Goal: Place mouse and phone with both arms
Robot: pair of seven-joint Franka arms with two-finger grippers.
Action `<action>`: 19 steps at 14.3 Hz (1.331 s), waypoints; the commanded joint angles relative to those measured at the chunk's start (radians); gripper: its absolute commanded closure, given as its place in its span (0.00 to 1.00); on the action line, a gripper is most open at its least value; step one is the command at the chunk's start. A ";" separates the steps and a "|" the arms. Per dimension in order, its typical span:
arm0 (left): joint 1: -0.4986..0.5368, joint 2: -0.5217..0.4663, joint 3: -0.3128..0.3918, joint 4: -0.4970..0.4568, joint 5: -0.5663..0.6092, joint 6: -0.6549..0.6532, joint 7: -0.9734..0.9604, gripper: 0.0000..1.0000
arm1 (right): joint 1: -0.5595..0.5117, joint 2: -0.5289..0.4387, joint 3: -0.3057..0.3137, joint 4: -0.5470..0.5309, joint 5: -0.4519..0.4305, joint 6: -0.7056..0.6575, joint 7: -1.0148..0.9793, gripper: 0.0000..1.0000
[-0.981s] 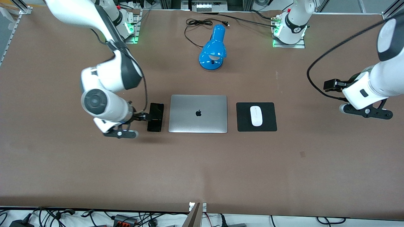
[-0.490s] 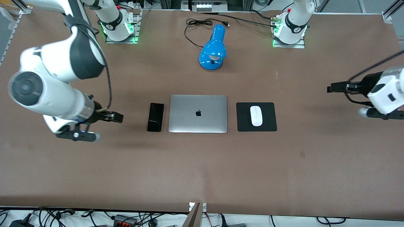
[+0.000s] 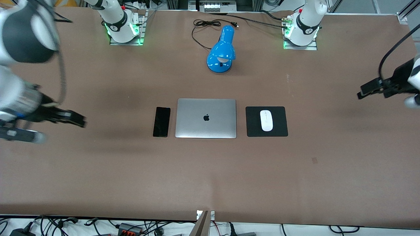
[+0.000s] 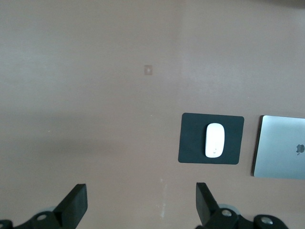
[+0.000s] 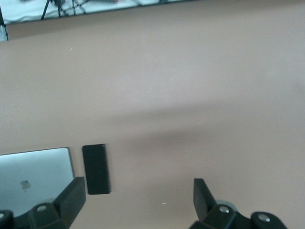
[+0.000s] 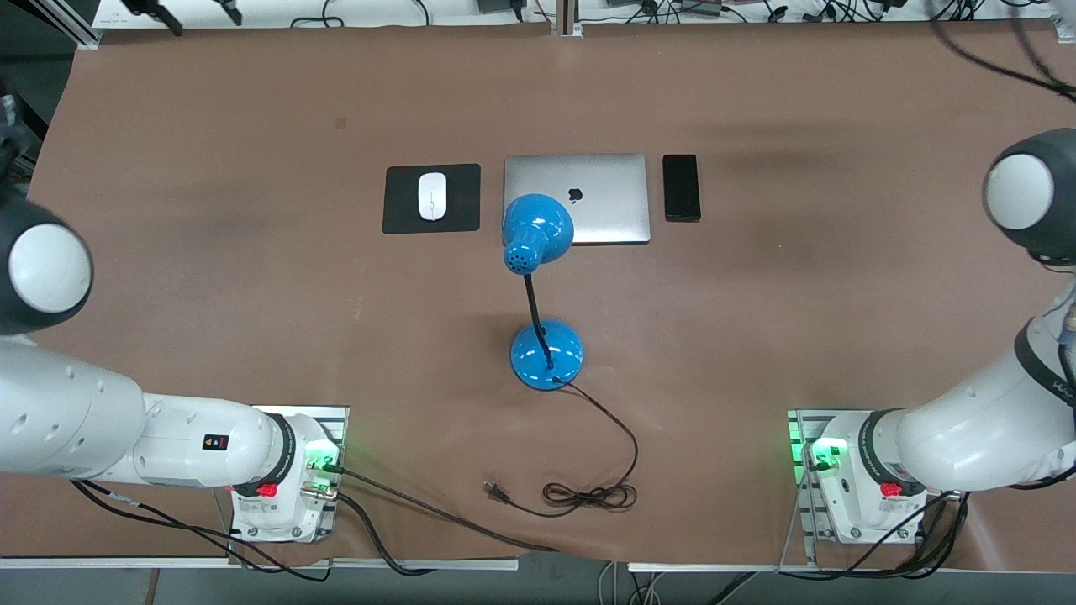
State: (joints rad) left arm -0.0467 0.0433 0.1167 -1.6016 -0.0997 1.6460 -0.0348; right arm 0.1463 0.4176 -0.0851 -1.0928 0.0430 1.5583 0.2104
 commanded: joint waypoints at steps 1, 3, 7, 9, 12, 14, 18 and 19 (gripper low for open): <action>0.040 -0.039 -0.063 -0.063 0.026 0.037 0.045 0.00 | -0.112 -0.063 0.053 -0.051 0.006 -0.009 -0.103 0.00; 0.045 -0.039 -0.087 -0.061 0.085 0.040 0.047 0.00 | -0.134 -0.112 0.053 -0.117 0.001 0.006 -0.158 0.00; 0.097 -0.026 -0.163 -0.038 0.107 -0.017 0.046 0.00 | -0.172 -0.149 0.054 -0.173 0.001 0.008 -0.186 0.00; 0.100 -0.016 -0.163 -0.029 0.107 -0.018 0.044 0.00 | -0.188 -0.151 0.056 -0.174 0.000 0.005 -0.212 0.00; 0.102 -0.016 -0.166 -0.029 0.112 -0.020 0.043 0.00 | -0.177 -0.187 0.056 -0.220 -0.052 0.009 -0.230 0.00; 0.106 -0.016 -0.166 -0.029 0.112 -0.022 0.044 0.00 | -0.174 -0.226 0.054 -0.286 -0.057 0.034 -0.230 0.00; 0.106 -0.016 -0.170 -0.027 0.112 -0.020 0.043 0.00 | -0.174 -0.371 0.054 -0.530 -0.054 0.164 -0.230 0.00; 0.107 -0.016 -0.170 -0.027 0.112 -0.020 0.043 0.00 | -0.171 -0.397 0.056 -0.574 -0.055 0.187 -0.230 0.00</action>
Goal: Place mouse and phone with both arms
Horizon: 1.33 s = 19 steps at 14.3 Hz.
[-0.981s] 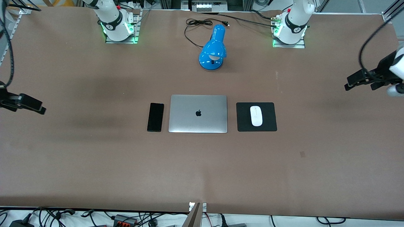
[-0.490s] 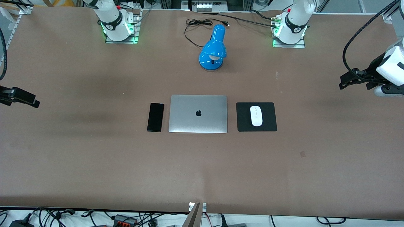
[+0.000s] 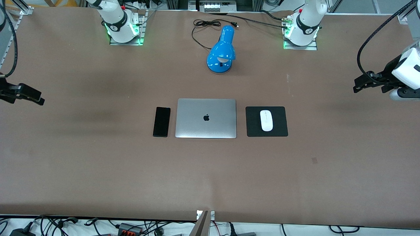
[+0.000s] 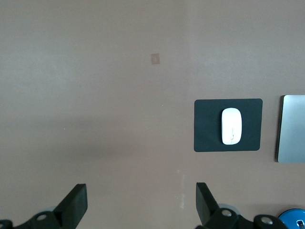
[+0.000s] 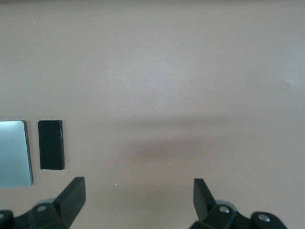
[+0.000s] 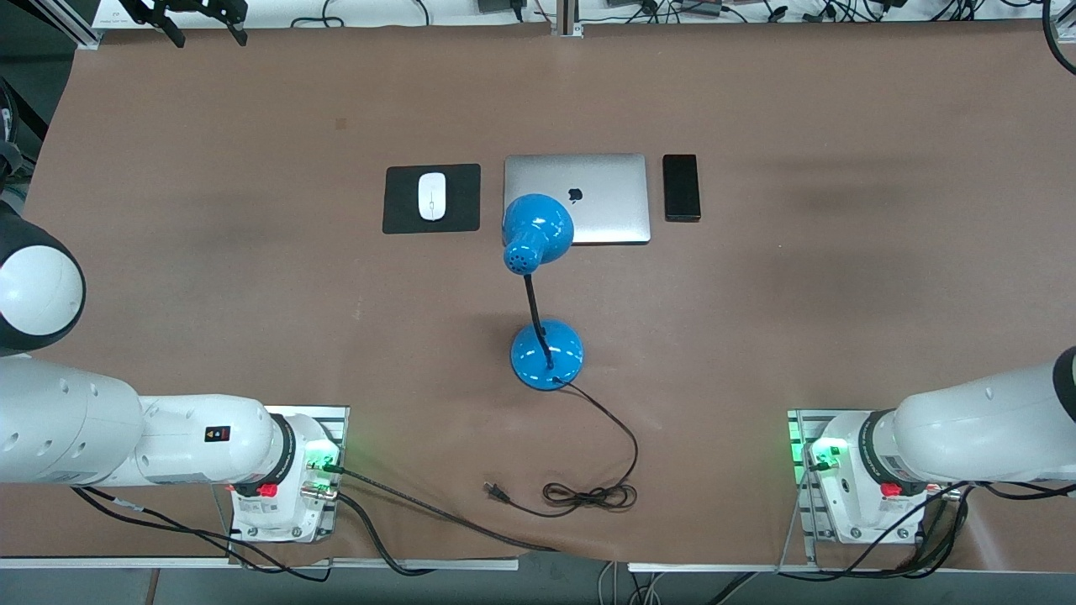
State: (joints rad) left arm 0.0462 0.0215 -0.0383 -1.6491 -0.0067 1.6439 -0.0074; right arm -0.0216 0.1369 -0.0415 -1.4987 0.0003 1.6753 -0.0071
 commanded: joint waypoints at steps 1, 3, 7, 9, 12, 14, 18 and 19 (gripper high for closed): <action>0.014 0.006 -0.015 0.020 0.019 -0.018 0.015 0.00 | -0.003 -0.126 0.012 -0.187 -0.013 0.073 -0.014 0.00; 0.014 0.006 -0.014 0.020 0.019 -0.018 0.015 0.00 | -0.006 -0.129 0.011 -0.192 -0.013 0.067 -0.057 0.00; 0.014 0.006 -0.015 0.020 0.019 -0.018 0.017 0.00 | -0.004 -0.123 0.011 -0.178 -0.002 0.050 -0.059 0.00; 0.014 0.006 -0.015 0.020 0.019 -0.018 0.015 0.00 | -0.011 -0.129 0.002 -0.176 -0.002 0.050 -0.053 0.00; 0.012 0.006 -0.015 0.020 0.019 -0.018 0.015 0.00 | -0.008 -0.132 0.005 -0.175 -0.008 0.060 -0.053 0.00; 0.012 0.006 -0.015 0.020 0.019 -0.018 0.015 0.00 | -0.008 -0.143 0.006 -0.173 -0.006 0.057 -0.054 0.00; 0.012 0.006 -0.015 0.020 0.019 -0.018 0.015 0.00 | -0.012 -0.145 0.008 -0.173 -0.006 0.063 -0.053 0.00; 0.012 0.006 -0.015 0.020 0.019 -0.018 0.015 0.00 | -0.023 -0.143 0.009 -0.173 -0.006 0.063 -0.053 0.00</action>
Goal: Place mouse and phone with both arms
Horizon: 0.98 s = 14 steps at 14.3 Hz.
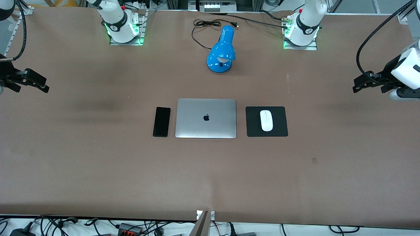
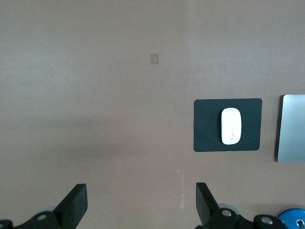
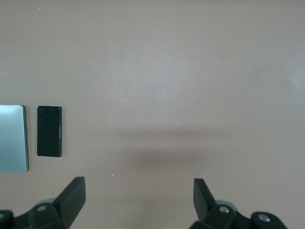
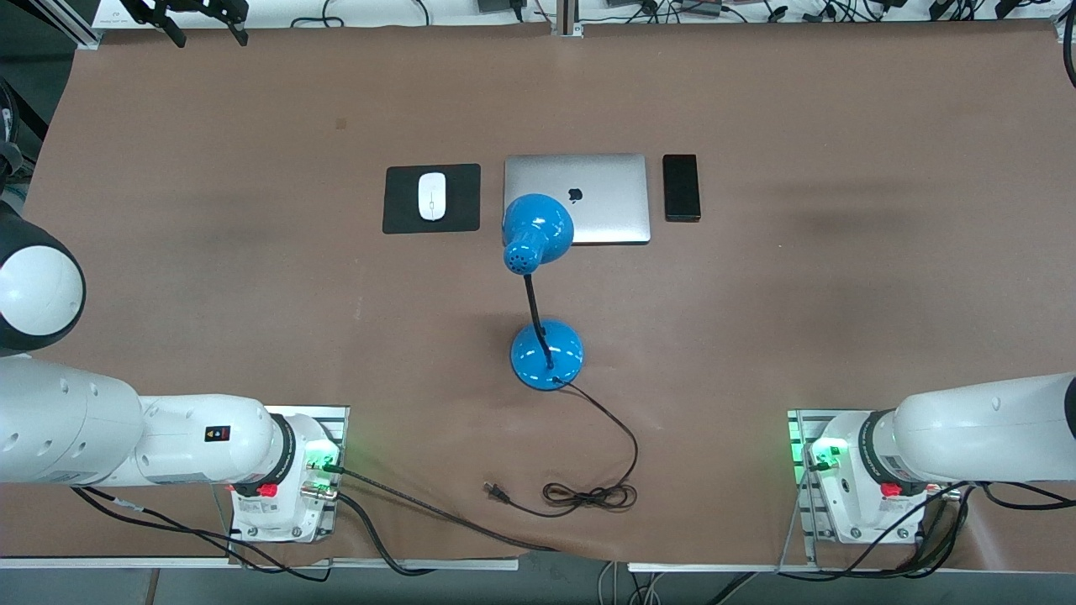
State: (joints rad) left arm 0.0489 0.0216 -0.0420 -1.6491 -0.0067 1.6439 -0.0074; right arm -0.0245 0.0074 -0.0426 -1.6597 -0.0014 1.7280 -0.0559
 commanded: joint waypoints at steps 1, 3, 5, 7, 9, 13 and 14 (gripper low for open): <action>0.009 0.006 -0.012 0.020 0.019 -0.018 0.015 0.00 | -0.026 -0.014 0.016 -0.012 -0.006 0.010 -0.004 0.00; 0.009 0.006 -0.012 0.020 0.019 -0.018 0.015 0.00 | -0.037 -0.014 0.035 -0.011 -0.006 0.010 -0.004 0.00; 0.009 0.006 -0.012 0.020 0.019 -0.018 0.015 0.00 | -0.038 -0.015 0.039 -0.009 -0.008 0.008 -0.005 0.00; 0.009 0.006 -0.013 0.020 0.019 -0.018 0.017 0.00 | -0.035 -0.023 0.038 -0.009 -0.006 0.004 -0.005 0.00; 0.011 0.006 -0.013 0.020 0.019 -0.018 0.017 0.00 | -0.031 -0.023 0.039 -0.011 -0.006 0.001 -0.005 0.00; 0.009 0.006 -0.013 0.020 0.019 -0.019 0.017 0.00 | -0.028 -0.023 0.039 -0.014 -0.006 -0.004 -0.004 0.00; 0.011 0.006 -0.012 0.020 0.019 -0.019 0.017 0.00 | -0.026 -0.023 0.039 -0.014 -0.006 -0.004 -0.004 0.00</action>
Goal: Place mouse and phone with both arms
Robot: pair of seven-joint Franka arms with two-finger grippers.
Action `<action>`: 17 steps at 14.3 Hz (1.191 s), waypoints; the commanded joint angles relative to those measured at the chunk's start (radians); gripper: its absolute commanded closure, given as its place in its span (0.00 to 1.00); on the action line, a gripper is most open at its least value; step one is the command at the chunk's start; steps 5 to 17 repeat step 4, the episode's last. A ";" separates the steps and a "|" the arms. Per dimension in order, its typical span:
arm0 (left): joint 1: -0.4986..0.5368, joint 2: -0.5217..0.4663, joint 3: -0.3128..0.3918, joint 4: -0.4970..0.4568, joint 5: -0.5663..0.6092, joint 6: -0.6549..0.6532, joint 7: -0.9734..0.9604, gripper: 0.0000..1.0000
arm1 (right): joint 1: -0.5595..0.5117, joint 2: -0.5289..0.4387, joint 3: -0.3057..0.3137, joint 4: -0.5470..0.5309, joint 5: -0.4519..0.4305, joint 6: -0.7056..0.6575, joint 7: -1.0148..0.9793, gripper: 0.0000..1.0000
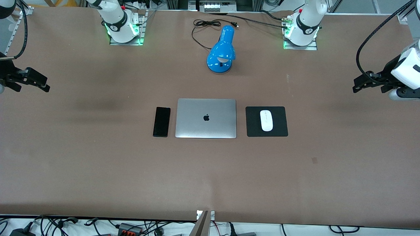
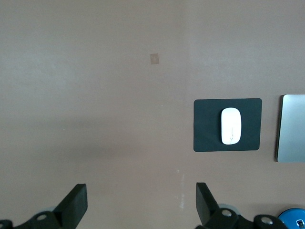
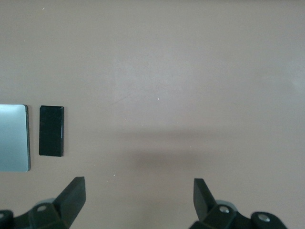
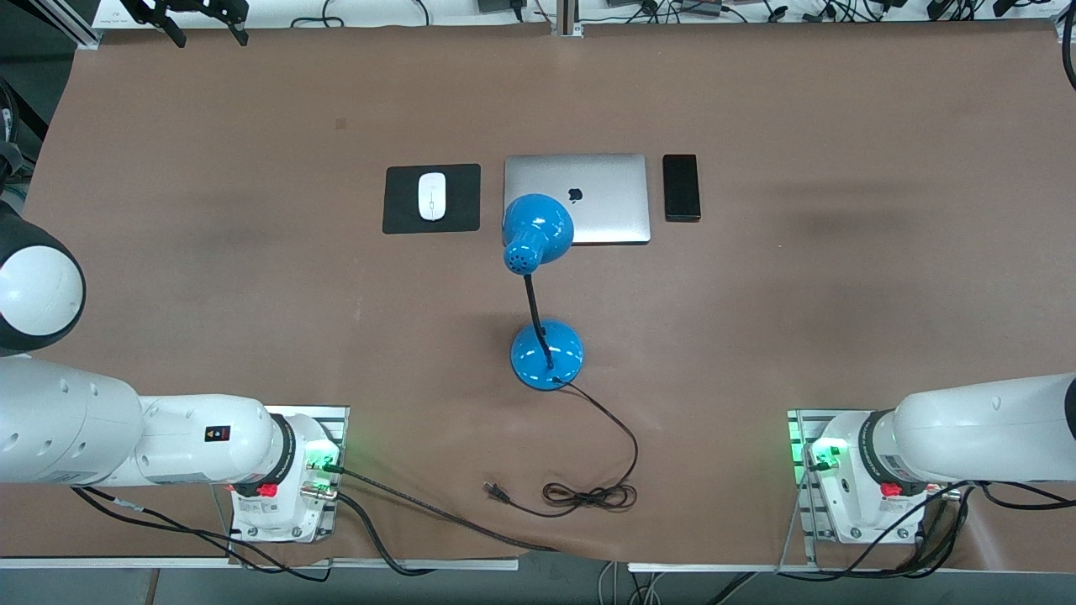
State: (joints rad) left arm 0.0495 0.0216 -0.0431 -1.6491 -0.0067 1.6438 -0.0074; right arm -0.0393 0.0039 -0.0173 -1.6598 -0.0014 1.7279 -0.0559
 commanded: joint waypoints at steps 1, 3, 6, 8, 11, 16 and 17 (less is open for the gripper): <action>0.010 0.006 -0.011 0.020 0.019 -0.019 0.017 0.00 | -0.013 -0.019 0.014 -0.015 -0.005 -0.004 -0.004 0.00; 0.009 0.006 -0.011 0.020 0.019 -0.018 0.017 0.00 | -0.013 -0.019 0.014 -0.014 -0.003 -0.004 -0.004 0.00; 0.009 0.006 -0.011 0.020 0.019 -0.019 0.017 0.00 | -0.011 -0.019 0.014 -0.015 -0.002 -0.004 -0.004 0.00; 0.009 0.006 -0.011 0.020 0.019 -0.019 0.017 0.00 | -0.011 -0.019 0.014 -0.015 -0.002 -0.004 -0.004 0.00; 0.009 0.006 -0.011 0.020 0.019 -0.019 0.017 0.00 | -0.011 -0.019 0.014 -0.015 -0.002 -0.004 -0.004 0.00; 0.009 0.006 -0.011 0.020 0.019 -0.019 0.017 0.00 | -0.011 -0.019 0.014 -0.015 -0.002 -0.004 -0.004 0.00; 0.009 0.006 -0.011 0.020 0.019 -0.019 0.017 0.00 | -0.011 -0.019 0.014 -0.015 -0.002 -0.004 -0.004 0.00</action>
